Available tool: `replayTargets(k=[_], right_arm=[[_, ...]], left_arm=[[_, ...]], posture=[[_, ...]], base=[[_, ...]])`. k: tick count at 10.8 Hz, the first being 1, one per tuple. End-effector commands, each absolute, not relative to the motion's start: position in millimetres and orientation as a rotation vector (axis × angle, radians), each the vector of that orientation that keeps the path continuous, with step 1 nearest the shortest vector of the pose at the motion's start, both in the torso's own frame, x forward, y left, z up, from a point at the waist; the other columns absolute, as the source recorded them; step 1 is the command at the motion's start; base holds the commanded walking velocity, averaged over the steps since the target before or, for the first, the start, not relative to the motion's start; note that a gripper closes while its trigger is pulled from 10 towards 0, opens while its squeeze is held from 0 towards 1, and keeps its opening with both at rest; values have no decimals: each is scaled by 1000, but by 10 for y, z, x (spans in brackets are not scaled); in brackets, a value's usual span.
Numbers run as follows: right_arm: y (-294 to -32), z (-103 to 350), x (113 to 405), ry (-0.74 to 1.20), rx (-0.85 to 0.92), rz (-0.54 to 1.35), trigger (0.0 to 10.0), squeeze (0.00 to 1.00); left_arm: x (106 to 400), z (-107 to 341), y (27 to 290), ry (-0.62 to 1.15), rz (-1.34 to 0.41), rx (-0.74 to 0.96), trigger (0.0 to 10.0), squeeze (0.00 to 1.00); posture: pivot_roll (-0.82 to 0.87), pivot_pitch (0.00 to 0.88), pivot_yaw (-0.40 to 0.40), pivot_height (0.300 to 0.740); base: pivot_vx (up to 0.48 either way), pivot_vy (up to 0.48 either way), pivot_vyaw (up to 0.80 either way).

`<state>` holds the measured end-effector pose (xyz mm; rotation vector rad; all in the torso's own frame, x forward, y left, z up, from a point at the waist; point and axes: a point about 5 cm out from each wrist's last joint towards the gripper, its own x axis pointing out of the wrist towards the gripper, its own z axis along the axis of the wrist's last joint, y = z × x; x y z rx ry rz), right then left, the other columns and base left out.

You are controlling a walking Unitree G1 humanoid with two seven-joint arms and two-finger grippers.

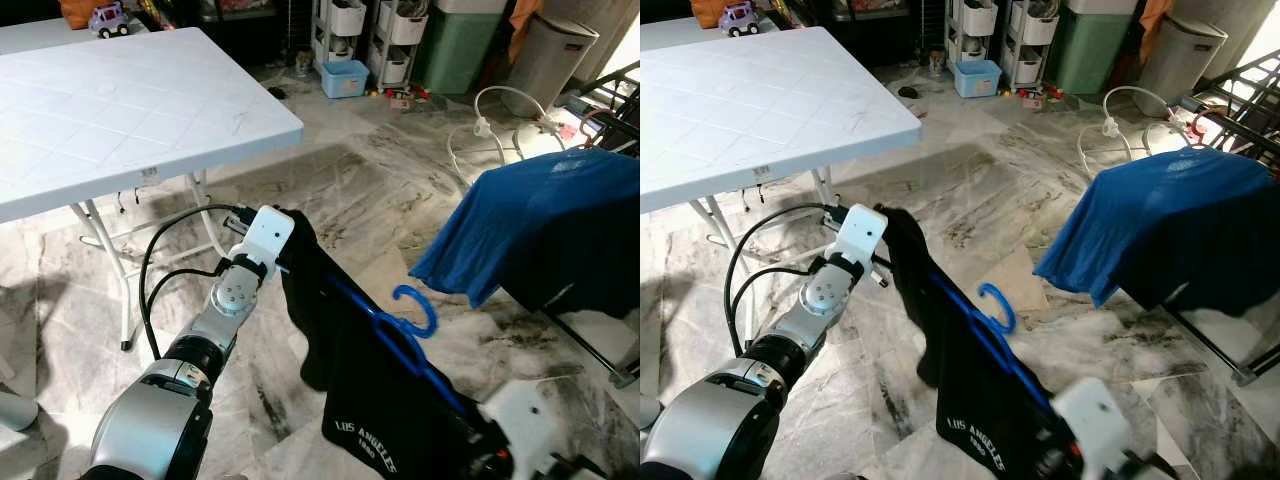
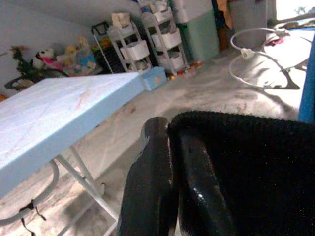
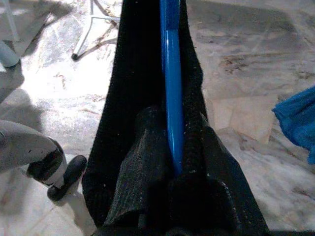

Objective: Hang hanger

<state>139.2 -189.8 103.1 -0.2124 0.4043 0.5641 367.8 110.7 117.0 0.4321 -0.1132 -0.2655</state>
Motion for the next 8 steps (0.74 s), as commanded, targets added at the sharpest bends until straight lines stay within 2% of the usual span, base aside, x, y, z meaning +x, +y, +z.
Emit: replayTargets(k=[1,5,8], right_arm=[[-2018,1124,1351,398,-226,545,10000,0],[-2252,1476,1296,296,-180,520,10000,0],[-2151,1641,1379,166,-60,538,10000,0]], left_arm=[[3707,1175,1228,-87,-209,426,0,0],[3677,996,1292,55,-206,375,0,0],[3599,840,1189,130,-277,327,0,0]], posture=[[-13,56,-52,740],[-21,56,-48,740],[-16,55,-49,740]], base=[[0,0,0],[0,0,0],[0,0,0]])
